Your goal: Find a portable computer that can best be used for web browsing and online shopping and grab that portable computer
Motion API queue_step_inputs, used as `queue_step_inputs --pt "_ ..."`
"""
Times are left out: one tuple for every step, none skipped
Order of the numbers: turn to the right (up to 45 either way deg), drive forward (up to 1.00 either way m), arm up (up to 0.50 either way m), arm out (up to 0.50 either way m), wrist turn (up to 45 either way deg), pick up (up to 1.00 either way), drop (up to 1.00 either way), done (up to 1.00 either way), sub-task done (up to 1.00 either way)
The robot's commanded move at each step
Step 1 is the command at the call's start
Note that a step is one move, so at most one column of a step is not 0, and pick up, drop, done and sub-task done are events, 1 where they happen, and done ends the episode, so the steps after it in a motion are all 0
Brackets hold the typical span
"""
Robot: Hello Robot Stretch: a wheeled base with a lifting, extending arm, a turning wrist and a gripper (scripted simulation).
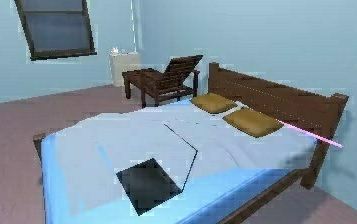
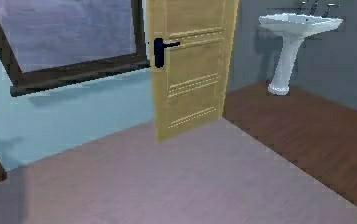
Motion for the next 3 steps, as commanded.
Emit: queue_step_inputs --pt "33.0 0.0 0.0 0.0 0.0 0.0 0.0 0.0 0.0" --pt "0.0 0.85 0.0 0.0 0.0 0.0 0.0 0.0 0.0" --pt "-45.0 0.0 0.0 0.0 0.0 0.0 0.0 0.0 0.0"
